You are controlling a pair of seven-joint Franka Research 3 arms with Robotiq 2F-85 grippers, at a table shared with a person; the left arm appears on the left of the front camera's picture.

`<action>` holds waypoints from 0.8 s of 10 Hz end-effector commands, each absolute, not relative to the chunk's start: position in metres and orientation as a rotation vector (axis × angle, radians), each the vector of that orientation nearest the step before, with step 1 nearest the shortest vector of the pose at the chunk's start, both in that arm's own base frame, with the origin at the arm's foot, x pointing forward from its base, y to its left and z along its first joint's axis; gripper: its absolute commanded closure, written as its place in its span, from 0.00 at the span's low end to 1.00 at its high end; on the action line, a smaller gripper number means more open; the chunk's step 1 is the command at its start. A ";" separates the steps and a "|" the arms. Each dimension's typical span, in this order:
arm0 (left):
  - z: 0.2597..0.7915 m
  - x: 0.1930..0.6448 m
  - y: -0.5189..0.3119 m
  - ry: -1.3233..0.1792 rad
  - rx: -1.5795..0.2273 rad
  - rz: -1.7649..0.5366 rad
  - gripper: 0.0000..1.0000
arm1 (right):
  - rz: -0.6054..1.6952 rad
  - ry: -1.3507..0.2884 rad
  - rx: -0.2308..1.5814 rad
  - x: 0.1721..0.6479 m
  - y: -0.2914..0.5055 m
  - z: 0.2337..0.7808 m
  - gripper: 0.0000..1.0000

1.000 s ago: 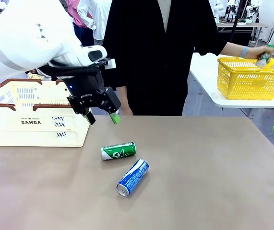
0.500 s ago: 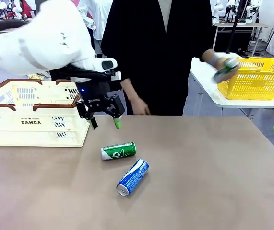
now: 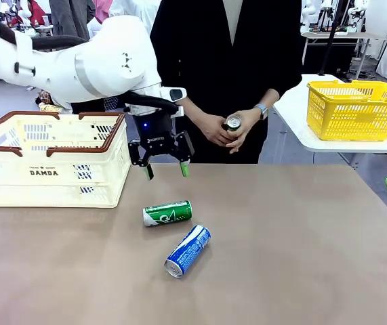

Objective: Place the drinks into the Shopping basket.
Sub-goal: Pick up one drink and place it into the Shopping basket.

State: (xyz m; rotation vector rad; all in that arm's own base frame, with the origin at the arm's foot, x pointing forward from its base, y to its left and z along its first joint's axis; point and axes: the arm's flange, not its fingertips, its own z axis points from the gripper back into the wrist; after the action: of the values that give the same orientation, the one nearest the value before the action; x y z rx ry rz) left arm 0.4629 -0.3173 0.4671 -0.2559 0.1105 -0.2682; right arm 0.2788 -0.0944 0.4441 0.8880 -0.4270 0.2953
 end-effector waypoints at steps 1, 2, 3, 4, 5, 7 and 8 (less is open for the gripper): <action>0.476 0.468 -0.315 0.009 -0.260 -0.801 0.00 | 0.298 -0.438 0.901 0.279 -0.094 0.447 0.00; 0.477 0.473 -0.309 -0.037 -0.249 -1.177 0.00 | 0.298 -0.438 0.901 0.279 -0.094 0.447 0.00; 0.474 0.476 -0.302 -0.002 -0.262 -1.490 0.00 | 0.298 -0.438 0.901 0.279 -0.094 0.447 0.00; 0.471 0.476 -0.294 0.028 -0.242 -1.692 0.00 | 0.298 -0.438 0.901 0.279 -0.094 0.447 0.00; 0.468 0.473 -0.288 0.000 -0.246 -1.865 0.00 | 0.298 -0.438 0.901 0.279 -0.094 0.447 0.00; 0.462 0.468 -0.289 -0.034 -0.147 -2.025 0.00 | 0.298 -0.438 0.901 0.279 -0.094 0.447 0.00; 0.462 0.470 -0.294 -0.016 -0.171 -1.980 0.00 | 0.298 -0.438 0.901 0.279 -0.094 0.447 0.00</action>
State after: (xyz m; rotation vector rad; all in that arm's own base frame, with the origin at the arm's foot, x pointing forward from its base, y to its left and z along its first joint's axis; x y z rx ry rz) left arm 0.4710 -0.3010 0.4643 -0.1699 0.0241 -1.5960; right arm 0.2787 -0.0946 0.4440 0.8878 -0.4268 0.2943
